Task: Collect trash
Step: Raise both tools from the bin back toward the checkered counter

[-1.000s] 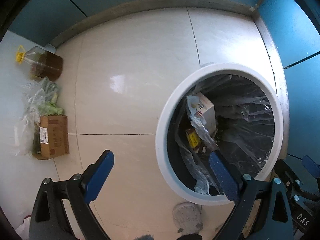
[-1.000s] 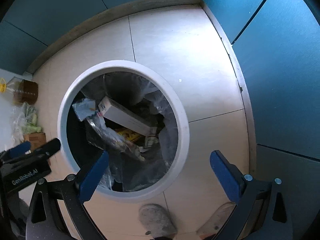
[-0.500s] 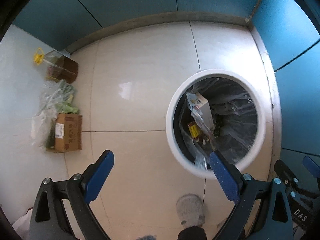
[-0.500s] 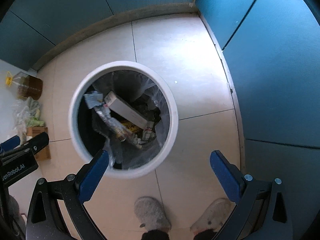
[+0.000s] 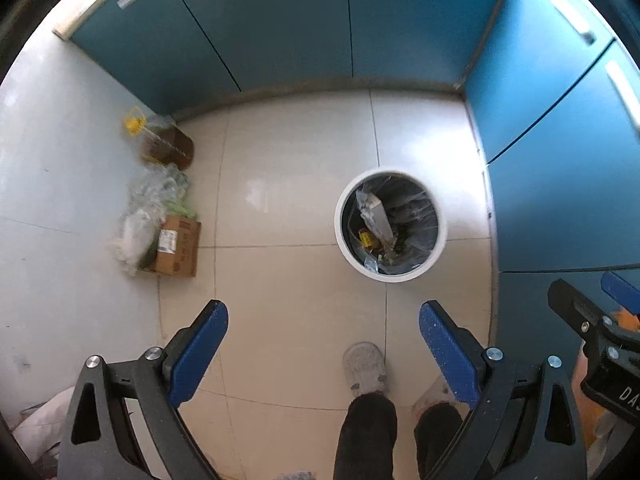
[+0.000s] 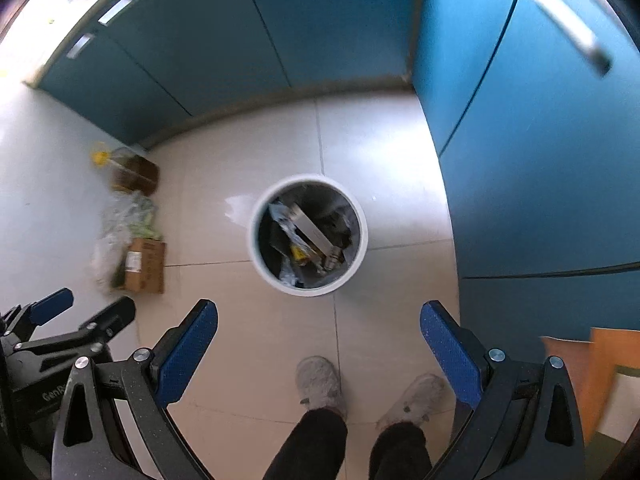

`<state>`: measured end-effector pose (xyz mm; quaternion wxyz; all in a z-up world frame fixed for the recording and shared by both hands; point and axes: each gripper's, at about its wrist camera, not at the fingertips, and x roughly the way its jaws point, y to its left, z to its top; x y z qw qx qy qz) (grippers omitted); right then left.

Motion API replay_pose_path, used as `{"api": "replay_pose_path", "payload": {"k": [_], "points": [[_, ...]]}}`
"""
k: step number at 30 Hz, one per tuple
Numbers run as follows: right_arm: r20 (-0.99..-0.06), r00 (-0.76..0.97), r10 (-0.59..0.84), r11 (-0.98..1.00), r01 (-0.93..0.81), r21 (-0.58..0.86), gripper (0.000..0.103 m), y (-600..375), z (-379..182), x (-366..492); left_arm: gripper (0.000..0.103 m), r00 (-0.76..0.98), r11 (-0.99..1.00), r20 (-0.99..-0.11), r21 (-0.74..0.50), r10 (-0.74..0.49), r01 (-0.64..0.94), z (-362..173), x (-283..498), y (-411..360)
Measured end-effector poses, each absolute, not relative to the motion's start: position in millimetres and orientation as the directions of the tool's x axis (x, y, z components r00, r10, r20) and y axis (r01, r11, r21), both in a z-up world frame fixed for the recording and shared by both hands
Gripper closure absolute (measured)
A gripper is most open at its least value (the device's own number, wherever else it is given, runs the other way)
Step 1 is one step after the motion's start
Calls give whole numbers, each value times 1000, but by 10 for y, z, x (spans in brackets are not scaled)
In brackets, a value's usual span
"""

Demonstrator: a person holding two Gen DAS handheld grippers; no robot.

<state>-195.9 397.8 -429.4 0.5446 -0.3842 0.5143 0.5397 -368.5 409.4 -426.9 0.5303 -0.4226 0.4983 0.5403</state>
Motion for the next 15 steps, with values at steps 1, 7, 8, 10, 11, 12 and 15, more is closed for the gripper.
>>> {"api": "replay_pose_path", "payload": {"k": [1, 7, 8, 10, 11, 12, 15], "points": [[-972, -117, 204, 120, -982, 143, 1, 3953, -4130, -1955, 5, -79, 58, -984, 89, 161, -994, -4145, -3692, 4056], [-941, -193, 279, 158, -957, 243, 1, 3707, -3131, -1726, 6, -130, 31, -965, 141, 228, -990, -3185, -3590, 3843], [-931, -217, 293, 172, -946, 275, 1, 3642, -2978, -1658, 6, -132, 29, -958, 144, 256, -989, -2974, -3522, 3794], [-911, -252, 326, 205, -922, 329, 1, 3507, -2689, -1462, 6, -131, 35, -948, 148, 291, -988, -2721, -3404, 3733], [-902, -259, 346, 224, -910, 348, 1, 3417, -2539, -1339, 6, -135, 44, -938, 157, 320, -987, -2535, -3259, 3685], [-893, -262, 367, 241, -900, 363, 1, 3324, -2406, -1209, 6, -131, 52, -933, 157, 335, -986, -2444, -3172, 3663], [-874, -214, 437, 333, -864, 378, 1, 2949, -2006, -608, 6, -73, 118, -923, 126, 379, -985, -2117, -2647, 3575]]}}
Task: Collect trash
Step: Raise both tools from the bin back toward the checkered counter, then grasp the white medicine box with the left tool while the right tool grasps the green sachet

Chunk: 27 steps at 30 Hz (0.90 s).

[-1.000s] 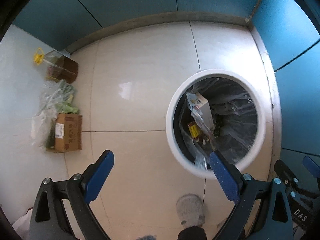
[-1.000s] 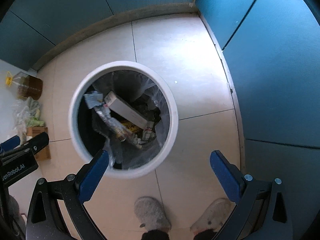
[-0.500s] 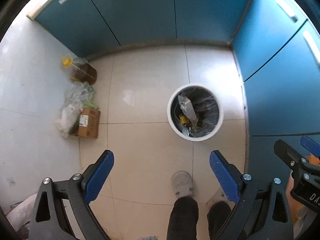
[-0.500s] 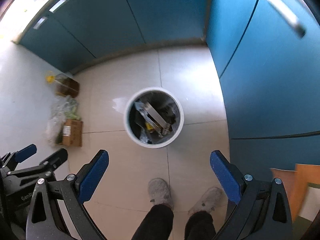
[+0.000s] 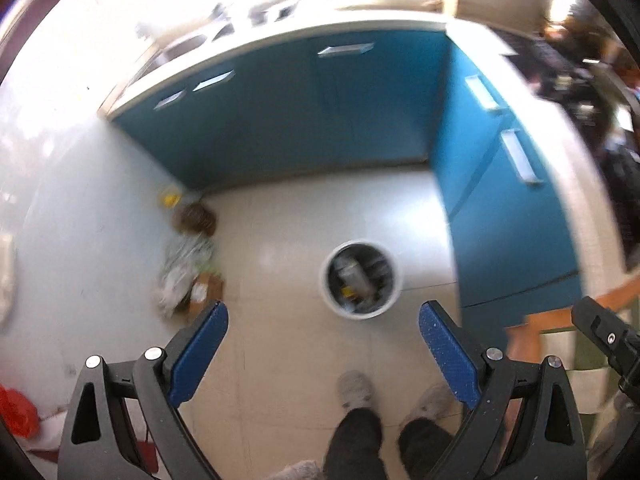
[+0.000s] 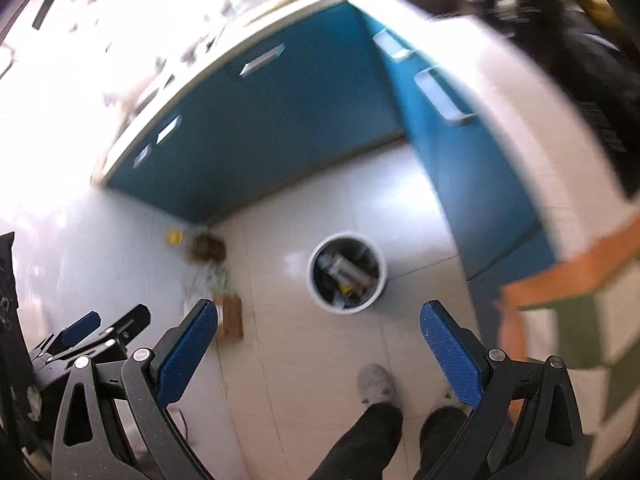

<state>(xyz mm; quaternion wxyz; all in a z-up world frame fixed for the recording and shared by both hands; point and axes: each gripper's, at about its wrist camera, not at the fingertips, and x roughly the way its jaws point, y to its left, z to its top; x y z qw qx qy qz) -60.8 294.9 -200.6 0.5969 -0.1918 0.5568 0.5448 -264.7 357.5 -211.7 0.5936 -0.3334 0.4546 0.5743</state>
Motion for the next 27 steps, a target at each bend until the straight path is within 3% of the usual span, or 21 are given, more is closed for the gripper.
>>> {"api": "replay_pose_path", "payload": {"k": [7, 15, 18, 23, 25, 27], "points": [[-884, 31, 467, 683, -647, 339, 1, 1646, -1659, 1256, 5, 122, 451, -928, 53, 352, -891, -1771, -577, 3193], [-944, 235, 230, 968, -153, 197, 1, -504, -2020, 3222, 5, 195, 742, -952, 47, 237, -668, -1898, 1708, 2368], [-962, 214, 171, 982, -111, 150, 1, -826, -2279, 3572, 5, 160, 796, -956, 106, 247, -596, -2115, 2357, 2139], [-971, 219, 100, 977, -205, 54, 2, -663, -2622, 3695, 5, 86, 788, -956, 180, 282, -589, -2390, 2724, 2157], [-959, 267, 98, 959, -282, 20, 10, -497, -2608, 3626, 5, 64, 777, -948, 215, 311, -592, -2438, 2745, 2224], [-946, 310, 93, 943, -332, -16, 34, -389, -2578, 3549, 5, 47, 778, -926, 285, 374, -560, -2488, 2821, 2284]]}}
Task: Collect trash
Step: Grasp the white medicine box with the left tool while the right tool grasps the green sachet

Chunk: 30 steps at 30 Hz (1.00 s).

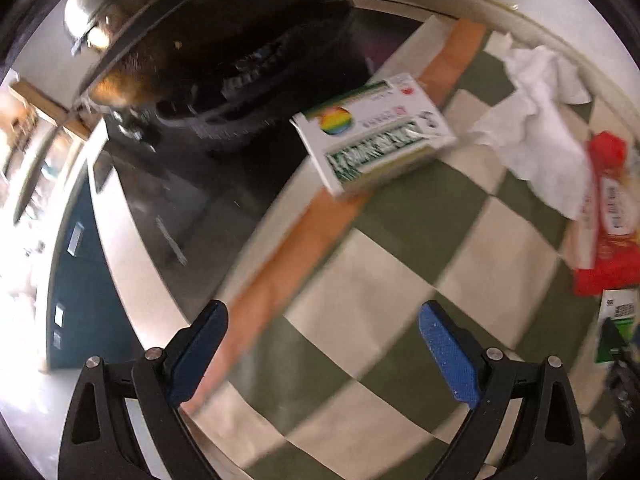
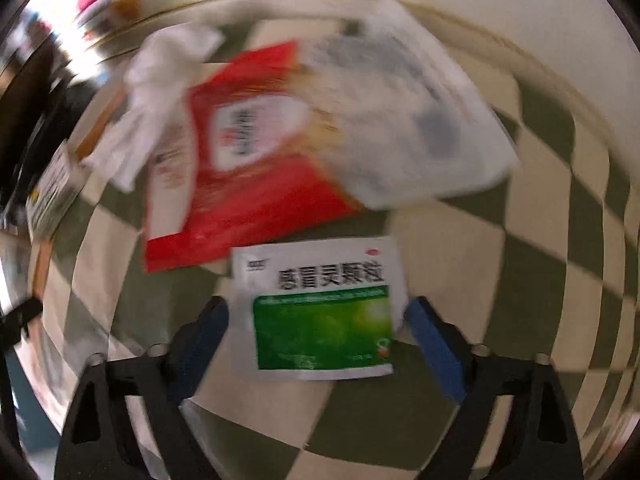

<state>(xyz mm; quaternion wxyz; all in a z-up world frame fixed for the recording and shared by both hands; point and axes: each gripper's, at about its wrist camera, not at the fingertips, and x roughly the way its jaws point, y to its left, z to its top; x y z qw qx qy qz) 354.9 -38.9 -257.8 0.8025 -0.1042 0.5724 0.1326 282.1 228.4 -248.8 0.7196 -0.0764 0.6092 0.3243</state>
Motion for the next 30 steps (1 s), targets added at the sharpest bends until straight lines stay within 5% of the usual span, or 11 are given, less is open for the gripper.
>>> {"api": "replay_pose_path", "payload": {"k": [1, 4, 5, 9, 15, 26, 30], "points": [[-940, 323, 108, 936, -353, -14, 42, -348, -2558, 3514, 5, 51, 785, -916, 312, 399, -535, -2492, 2842, 2287], [-936, 278, 216, 930, -350, 111, 94, -391, -2515, 3550, 5, 101, 813, -846, 462, 524, -355, -2508, 3045, 2219], [-935, 260, 240, 933, -329, 147, 96, -445, -2522, 3592, 5, 125, 814, -821, 511, 558, -276, -2514, 3132, 2177], [-916, 227, 332, 928, -255, 273, 98, -619, -2471, 3774, 5, 170, 807, -791, 589, 588, -48, -2573, 3435, 2123], [-902, 274, 333, 928, -267, 261, 98, -695, -2308, 3762, 5, 144, 785, -804, 594, 577, 174, -2727, 3808, 2091], [-900, 284, 329, 937, -219, 274, 98, -766, -2343, 3890, 4, 72, 820, -866, 492, 494, 293, -2884, 4110, 2039], [-898, 293, 328, 939, -207, 276, 98, -776, -2307, 3900, 18, 50, 860, -906, 415, 420, 295, -2853, 4154, 2125]]}}
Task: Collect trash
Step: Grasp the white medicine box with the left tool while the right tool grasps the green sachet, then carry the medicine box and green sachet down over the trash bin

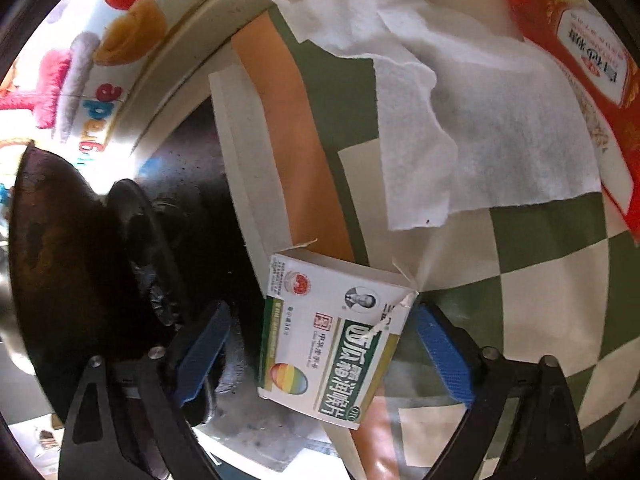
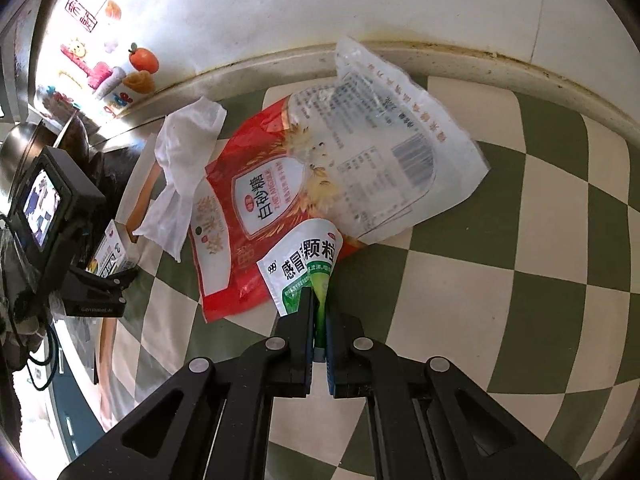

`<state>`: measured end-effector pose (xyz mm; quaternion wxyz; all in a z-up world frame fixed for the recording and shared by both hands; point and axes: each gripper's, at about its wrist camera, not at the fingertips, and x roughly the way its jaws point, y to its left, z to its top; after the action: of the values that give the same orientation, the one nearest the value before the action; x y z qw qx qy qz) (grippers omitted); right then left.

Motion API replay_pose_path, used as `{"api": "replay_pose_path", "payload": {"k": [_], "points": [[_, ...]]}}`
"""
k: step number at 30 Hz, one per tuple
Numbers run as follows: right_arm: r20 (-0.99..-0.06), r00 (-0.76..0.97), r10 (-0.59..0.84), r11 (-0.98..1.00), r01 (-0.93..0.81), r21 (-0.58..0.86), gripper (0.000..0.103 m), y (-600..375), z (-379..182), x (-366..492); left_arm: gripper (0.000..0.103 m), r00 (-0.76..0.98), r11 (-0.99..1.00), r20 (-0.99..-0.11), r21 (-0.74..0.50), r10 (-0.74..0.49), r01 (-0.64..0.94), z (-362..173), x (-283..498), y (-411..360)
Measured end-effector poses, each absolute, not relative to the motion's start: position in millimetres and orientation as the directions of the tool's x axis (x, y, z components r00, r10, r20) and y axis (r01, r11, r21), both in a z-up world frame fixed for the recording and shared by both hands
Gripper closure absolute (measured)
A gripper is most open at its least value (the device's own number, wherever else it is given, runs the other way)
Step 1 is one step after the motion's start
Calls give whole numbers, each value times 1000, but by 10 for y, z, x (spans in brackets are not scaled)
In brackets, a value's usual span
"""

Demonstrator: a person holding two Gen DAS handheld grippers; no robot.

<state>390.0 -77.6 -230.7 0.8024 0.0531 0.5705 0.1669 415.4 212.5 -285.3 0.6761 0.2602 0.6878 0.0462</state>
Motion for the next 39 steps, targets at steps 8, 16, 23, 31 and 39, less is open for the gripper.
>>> {"api": "replay_pose_path", "payload": {"k": [8, 16, 23, 31, 39], "points": [[-885, 325, 333, 938, -213, 274, 98, -789, -2135, 3829, 36, 61, 882, -927, 372, 371, 290, -2814, 4063, 2037], [-883, 322, 341, 930, -251, 267, 98, -716, -1934, 3529, 37, 179, 959, -952, 267, 249, 91, -2441, 3499, 1890], [-889, 245, 386, 881, -383, 277, 100, -179, -1863, 2976, 37, 282, 977, -946, 114, 161, -178, -2233, 2416, 2022], [-888, 76, 454, 711, -631, 310, 100, 1169, -1918, 1913, 37, 303, 824, -942, -55, 145, -564, -2266, 798, 3015], [-907, -148, 395, 426, -845, 323, 100, 2914, -2734, 192, 37, 251, 377, -966, -210, 62, -902, -3290, -1709, 4229]]}}
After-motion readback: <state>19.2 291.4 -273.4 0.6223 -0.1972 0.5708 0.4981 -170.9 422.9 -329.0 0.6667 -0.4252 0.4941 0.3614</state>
